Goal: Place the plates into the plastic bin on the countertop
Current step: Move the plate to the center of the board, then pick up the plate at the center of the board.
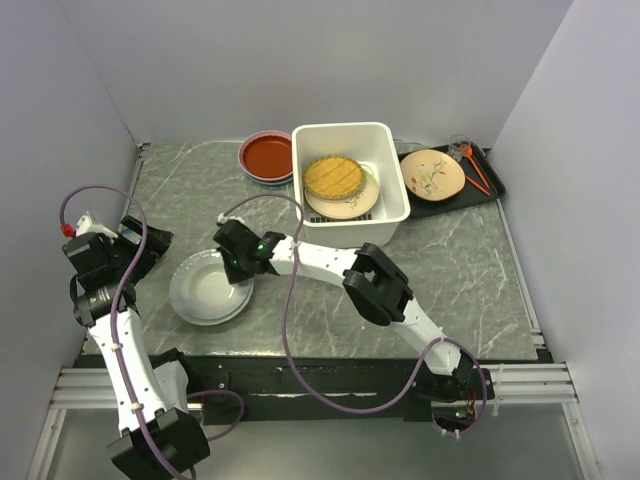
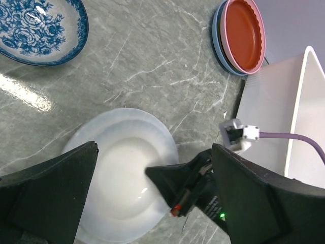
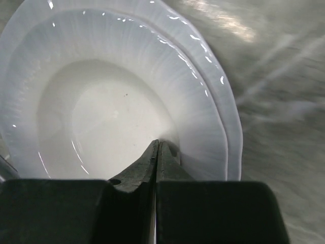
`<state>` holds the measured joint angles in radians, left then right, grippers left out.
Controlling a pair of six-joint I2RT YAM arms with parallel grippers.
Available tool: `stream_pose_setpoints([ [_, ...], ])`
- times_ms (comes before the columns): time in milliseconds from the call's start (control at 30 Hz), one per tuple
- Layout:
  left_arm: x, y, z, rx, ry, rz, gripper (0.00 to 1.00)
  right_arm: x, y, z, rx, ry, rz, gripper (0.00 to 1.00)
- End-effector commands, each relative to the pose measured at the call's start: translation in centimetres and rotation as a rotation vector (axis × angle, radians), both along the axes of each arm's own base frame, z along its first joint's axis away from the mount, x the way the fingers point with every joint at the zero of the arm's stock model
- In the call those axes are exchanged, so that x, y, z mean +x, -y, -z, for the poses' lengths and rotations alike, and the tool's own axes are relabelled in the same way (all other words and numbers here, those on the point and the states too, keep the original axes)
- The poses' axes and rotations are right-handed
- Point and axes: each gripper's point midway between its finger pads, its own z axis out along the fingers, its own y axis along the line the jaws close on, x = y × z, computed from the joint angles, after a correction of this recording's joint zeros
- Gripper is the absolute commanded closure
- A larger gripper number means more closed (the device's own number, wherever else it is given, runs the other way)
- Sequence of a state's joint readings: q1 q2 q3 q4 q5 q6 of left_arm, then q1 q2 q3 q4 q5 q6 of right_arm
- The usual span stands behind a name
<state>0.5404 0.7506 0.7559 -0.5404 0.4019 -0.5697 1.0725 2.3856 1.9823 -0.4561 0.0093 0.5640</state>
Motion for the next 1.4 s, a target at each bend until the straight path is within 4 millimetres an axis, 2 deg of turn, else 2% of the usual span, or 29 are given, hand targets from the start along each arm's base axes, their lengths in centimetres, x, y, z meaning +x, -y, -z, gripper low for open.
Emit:
stream_pose_setpoints([
  [0,0.1,-0.2,-1.0,0.011,0.033,-0.012,0.01,-0.5,8.8,6.0,-0.309,-0.064,0.056,1.00],
  [200,0.4,0.0,-1.0,0.001,0.044,0.001,0.01,0.3,8.6,3.2,-0.275,-0.007,0.077,1.00],
  [267,0.5,0.2,-1.1,-0.011,0.052,0.007,0.01,0.5,8.3,1.1,-0.225,0.020,0.084,0.99],
  [300,0.6,0.3,-1.0,-0.017,0.057,0.011,0.01,0.8,7.6,-0.2,-0.175,0.040,0.084,0.98],
  [400,1.0,0.9,-0.4,-0.060,0.070,0.015,0.01,1.0,6.6,-4.9,-0.049,0.093,0.086,0.95],
  [433,1.0,1.1,0.4,-0.078,0.057,0.013,0.01,0.9,6.7,-7.0,-0.008,0.118,0.087,0.93],
  [500,1.7,1.7,0.9,-0.091,0.056,0.009,0.01,0.8,6.4,-9.3,0.057,0.142,0.094,0.92],
  [533,2.0,1.9,1.7,-0.100,0.034,0.011,0.01,0.5,6.8,-10.9,0.089,0.153,0.094,0.89],
  [567,2.4,3.1,2.1,-0.105,0.020,0.040,0.01,0.4,6.8,-11.9,0.119,0.162,0.102,0.88],
  [600,2.8,3.2,2.6,-0.092,-0.002,0.024,0.01,0.3,7.1,-13.4,0.149,0.174,0.106,0.85],
  [633,3.5,4.4,3.2,-0.091,-0.026,0.059,0.01,0.0,7.5,-13.4,0.150,0.172,0.109,0.82],
  [700,4.2,5.1,4.0,-0.104,-0.052,0.062,0.01,-0.4,7.7,-14.6,0.181,0.181,0.112,0.73],
  [833,5.4,5.4,5.8,-0.136,-0.078,0.057,0.01,-0.9,8.6,-14.0,0.173,0.164,0.125,0.55],
  [1033,5.5,5.0,7.5,-0.125,-0.125,0.039,0.01,-1.3,8.8,-12.2,0.148,0.131,0.117,0.53],
  [1367,3.9,5.1,10.0,-0.129,-0.190,0.031,0.05,-1.4,8.5,-9.5,0.148,0.060,0.090,0.52],
])
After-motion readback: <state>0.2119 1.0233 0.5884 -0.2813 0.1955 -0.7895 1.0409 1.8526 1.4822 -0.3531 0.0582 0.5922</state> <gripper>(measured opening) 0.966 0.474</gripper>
